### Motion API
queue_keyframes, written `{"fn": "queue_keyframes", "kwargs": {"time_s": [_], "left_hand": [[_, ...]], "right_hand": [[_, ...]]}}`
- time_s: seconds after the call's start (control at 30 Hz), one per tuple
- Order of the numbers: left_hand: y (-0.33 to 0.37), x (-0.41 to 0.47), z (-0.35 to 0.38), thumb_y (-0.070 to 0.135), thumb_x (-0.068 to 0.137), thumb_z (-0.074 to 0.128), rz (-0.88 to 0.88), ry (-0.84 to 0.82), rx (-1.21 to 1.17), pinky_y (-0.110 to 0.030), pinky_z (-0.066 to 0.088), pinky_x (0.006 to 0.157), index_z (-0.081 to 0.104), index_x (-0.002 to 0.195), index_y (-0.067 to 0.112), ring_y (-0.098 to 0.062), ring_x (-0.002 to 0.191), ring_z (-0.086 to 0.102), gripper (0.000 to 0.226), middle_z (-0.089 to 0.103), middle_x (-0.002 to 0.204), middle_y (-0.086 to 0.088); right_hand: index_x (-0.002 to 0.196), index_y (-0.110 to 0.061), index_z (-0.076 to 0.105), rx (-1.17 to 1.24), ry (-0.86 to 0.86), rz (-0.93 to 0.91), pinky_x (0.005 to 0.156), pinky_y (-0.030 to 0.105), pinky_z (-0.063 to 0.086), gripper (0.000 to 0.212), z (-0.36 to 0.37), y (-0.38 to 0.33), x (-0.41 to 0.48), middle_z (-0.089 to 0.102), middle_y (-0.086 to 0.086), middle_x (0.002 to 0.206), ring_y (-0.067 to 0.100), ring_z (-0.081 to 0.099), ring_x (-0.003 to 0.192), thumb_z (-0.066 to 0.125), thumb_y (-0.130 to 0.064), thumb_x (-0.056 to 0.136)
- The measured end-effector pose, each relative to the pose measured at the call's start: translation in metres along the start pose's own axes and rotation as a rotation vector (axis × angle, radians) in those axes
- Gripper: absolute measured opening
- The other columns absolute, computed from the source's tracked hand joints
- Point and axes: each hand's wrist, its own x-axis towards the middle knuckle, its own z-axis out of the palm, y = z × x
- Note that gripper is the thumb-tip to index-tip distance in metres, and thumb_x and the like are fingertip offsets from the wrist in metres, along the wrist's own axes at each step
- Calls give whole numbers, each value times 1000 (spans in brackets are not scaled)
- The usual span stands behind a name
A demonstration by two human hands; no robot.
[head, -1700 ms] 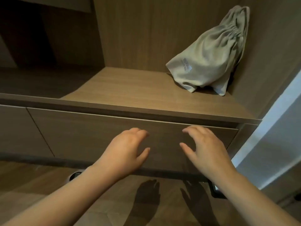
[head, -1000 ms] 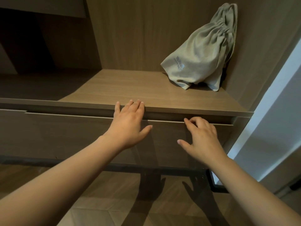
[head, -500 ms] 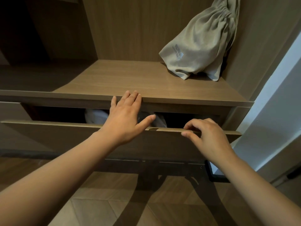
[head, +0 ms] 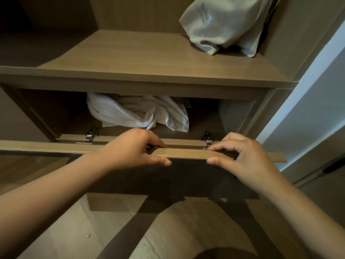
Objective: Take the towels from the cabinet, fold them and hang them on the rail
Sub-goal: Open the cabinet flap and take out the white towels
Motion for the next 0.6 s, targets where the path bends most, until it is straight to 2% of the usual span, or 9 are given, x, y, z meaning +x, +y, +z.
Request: {"fn": "queue_keyframes", "kwargs": {"time_s": [0.07,0.13,0.2,0.27,0.37,0.5,0.6], "left_hand": [[-3,-5,8,69,68,63,7,-86,-45,-20,51,83,60,124,37,5,97,56,64,62,112,20],[-5,-8,19,65,69,68,37,-179,-51,-19,47,94,54,133,36,4,110,53,72,56,127,20],[-6,-10,30,60,71,71,77,-238,-24,-21,42,102,48,138,34,2,120,48,76,50,137,19],[-7,-13,41,58,71,72,107,-241,-6,-22,37,107,46,141,32,0,126,44,79,48,141,17],[-10,-20,56,58,71,73,128,-203,-7,-19,30,111,44,143,31,0,132,37,82,43,146,16],[-16,-27,78,58,73,71,146,-194,-8,-12,17,108,35,146,35,3,137,25,85,31,153,18],[-20,-31,95,54,74,72,170,-178,-8,-13,8,110,28,148,36,0,143,14,88,22,157,17]], "right_hand": [[95,-48,67,22,-33,0,71,21,48,31,5,2,-13,57,-24,88,-6,52,92,64,-61,67],[94,-52,63,13,-95,-23,72,20,50,34,11,4,-26,57,-28,88,-6,53,95,58,-66,64],[100,-51,62,-32,-153,-72,75,18,50,38,18,8,-38,56,-33,94,-7,53,100,56,-68,67],[110,-50,60,-34,-173,-75,87,16,44,48,27,16,-46,52,-42,107,-16,48,110,56,-70,67],[118,-52,54,0,-205,-37,100,14,32,61,37,26,-51,43,-49,116,-29,36,115,60,-72,61],[118,-52,54,14,-271,-19,105,21,36,59,50,34,-60,46,-48,115,-25,38,119,64,-68,62],[120,-52,52,-8,-290,-23,110,27,35,60,60,41,-67,44,-47,119,-25,34,121,63,-68,64]]}}
